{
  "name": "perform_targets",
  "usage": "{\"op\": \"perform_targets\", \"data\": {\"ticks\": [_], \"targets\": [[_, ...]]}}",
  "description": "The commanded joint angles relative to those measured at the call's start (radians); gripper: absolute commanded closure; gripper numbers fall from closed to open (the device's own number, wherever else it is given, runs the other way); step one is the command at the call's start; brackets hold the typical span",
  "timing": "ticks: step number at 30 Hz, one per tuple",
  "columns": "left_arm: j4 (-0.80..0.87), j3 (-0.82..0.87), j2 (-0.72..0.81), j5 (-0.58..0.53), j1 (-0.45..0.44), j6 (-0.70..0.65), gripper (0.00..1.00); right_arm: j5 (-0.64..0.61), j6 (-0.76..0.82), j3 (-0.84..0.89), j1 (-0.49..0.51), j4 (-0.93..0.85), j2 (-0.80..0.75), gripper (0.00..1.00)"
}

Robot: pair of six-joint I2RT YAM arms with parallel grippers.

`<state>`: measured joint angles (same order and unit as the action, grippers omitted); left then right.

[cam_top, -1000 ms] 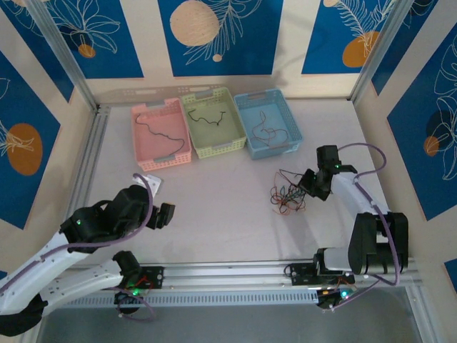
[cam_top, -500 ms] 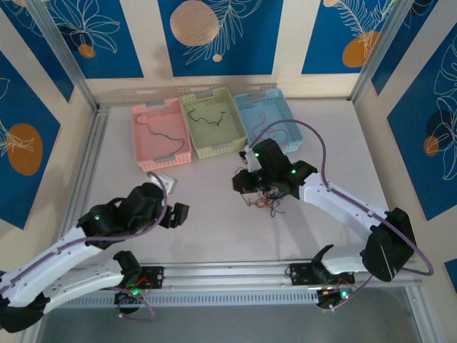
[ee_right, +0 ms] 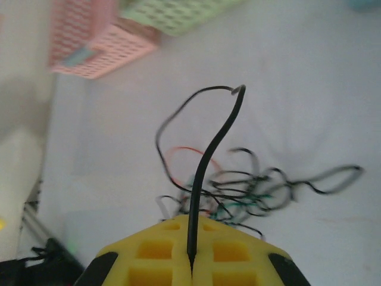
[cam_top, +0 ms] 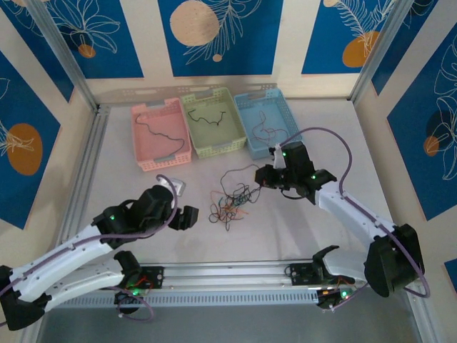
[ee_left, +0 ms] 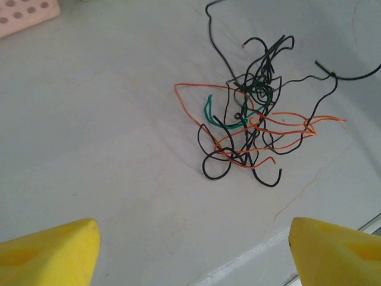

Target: Untangle the cables

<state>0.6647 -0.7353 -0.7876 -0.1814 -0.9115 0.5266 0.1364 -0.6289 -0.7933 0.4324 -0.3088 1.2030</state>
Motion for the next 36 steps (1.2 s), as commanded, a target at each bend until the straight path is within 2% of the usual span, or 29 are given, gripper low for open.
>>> {"op": "perform_targets", "data": {"ticks": [1, 3, 9, 16, 20, 25, 31, 36], "targets": [[-0.089, 0.032, -0.046, 0.057, 0.008, 0.021, 0.18, -0.024, -0.014, 0.055, -0.04, -0.01, 0.0, 1.0], [-0.131, 0.038, -0.085, 0.08, 0.008, 0.023, 0.18, -0.018, -0.028, 0.092, -0.08, 0.001, -0.008, 1.0], [-0.265, 0.011, -0.243, 0.189, 0.005, -0.026, 0.2, 0.16, -0.087, 0.192, -0.25, 0.113, -0.011, 1.0], [-0.256, -0.11, -0.417, 0.207, -0.024, -0.204, 0.21, 0.208, -0.088, 0.186, -0.265, 0.132, 0.049, 1.0], [-0.26, -0.144, -0.474, 0.221, -0.029, -0.159, 0.22, 0.212, -0.088, 0.18, -0.268, 0.134, 0.063, 1.0], [-0.28, -0.078, -0.469, 0.217, -0.046, -0.04, 0.22, 0.219, -0.086, 0.181, -0.267, 0.138, 0.068, 1.0], [-0.312, -0.03, -0.47, 0.192, -0.162, 0.062, 0.24, 0.231, -0.084, 0.176, -0.268, 0.138, 0.084, 1.0], [-0.343, 0.022, -0.498, 0.148, -0.175, 0.139, 0.29, 0.235, -0.083, 0.177, -0.269, 0.139, 0.083, 1.0]]}}
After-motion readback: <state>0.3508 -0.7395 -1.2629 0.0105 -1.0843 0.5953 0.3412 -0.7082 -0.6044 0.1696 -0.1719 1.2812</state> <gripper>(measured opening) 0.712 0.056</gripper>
